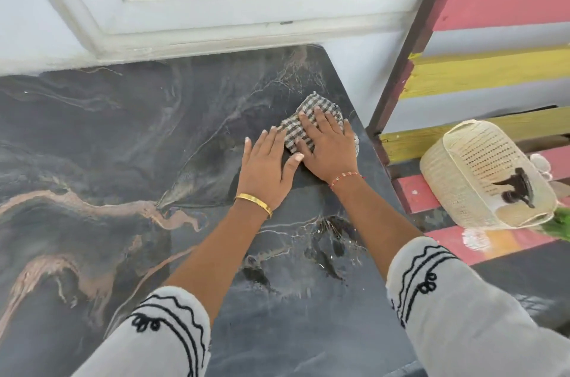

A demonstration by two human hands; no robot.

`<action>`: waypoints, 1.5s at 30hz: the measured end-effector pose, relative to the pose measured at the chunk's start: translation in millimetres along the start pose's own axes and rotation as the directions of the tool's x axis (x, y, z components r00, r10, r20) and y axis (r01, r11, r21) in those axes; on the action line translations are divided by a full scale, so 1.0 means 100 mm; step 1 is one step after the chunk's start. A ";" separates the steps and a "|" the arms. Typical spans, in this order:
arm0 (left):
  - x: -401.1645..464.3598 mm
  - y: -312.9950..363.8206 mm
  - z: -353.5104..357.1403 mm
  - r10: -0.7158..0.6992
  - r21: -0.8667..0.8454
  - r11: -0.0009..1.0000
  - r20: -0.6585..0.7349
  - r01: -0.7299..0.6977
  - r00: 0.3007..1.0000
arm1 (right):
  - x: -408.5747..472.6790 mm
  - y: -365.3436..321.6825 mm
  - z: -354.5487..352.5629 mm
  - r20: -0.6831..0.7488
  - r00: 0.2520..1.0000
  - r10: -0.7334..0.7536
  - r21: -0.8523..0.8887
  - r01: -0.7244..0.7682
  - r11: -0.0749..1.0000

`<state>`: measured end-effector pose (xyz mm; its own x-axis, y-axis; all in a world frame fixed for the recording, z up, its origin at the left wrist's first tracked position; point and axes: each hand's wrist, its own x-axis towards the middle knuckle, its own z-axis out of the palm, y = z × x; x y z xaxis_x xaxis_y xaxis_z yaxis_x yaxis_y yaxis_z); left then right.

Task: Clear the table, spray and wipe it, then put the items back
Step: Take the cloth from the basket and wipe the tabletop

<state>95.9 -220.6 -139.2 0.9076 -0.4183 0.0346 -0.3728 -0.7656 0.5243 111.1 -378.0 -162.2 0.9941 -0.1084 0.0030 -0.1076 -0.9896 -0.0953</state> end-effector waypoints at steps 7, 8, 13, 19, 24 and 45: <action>-0.01 0.26 0.19 0.044 0.005 0.999 0.066 -0.044 0.997 | -0.15 0.32 -0.04 -0.006 0.997 0.073 -0.036 -0.074 0.997; -0.04 0.27 0.20 0.053 0.002 0.999 0.066 -0.053 0.996 | -0.18 0.34 -0.04 -0.012 0.996 0.085 -0.032 -0.086 0.996; -0.22 0.23 0.19 0.088 0.004 0.996 0.089 -0.089 0.992 | -0.52 0.43 -0.03 -0.032 0.972 0.232 -0.016 -0.232 0.972; -0.51 0.15 0.08 0.123 0.011 0.992 0.126 -0.125 0.984 | -1.01 0.19 0.01 -0.032 0.908 0.418 -0.016 -0.418 0.908; -0.75 -0.02 -0.09 0.132 0.007 0.991 0.133 -0.134 0.982 | -1.28 -0.29 0.08 -0.035 0.853 0.521 -0.009 -0.521 0.853; -1.93 -1.28 -1.17 -0.194 0.064 0.978 -0.074 0.199 0.978 | -1.37 -2.49 0.15 0.008 0.999 -0.048 0.086 0.047 0.995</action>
<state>-8.9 15.0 -113.6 0.9745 -0.2244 -0.0045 -0.1966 -0.8632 0.4650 1.7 -115.1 -154.1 0.9982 -0.0597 -0.0004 -0.0588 -0.9819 -0.1802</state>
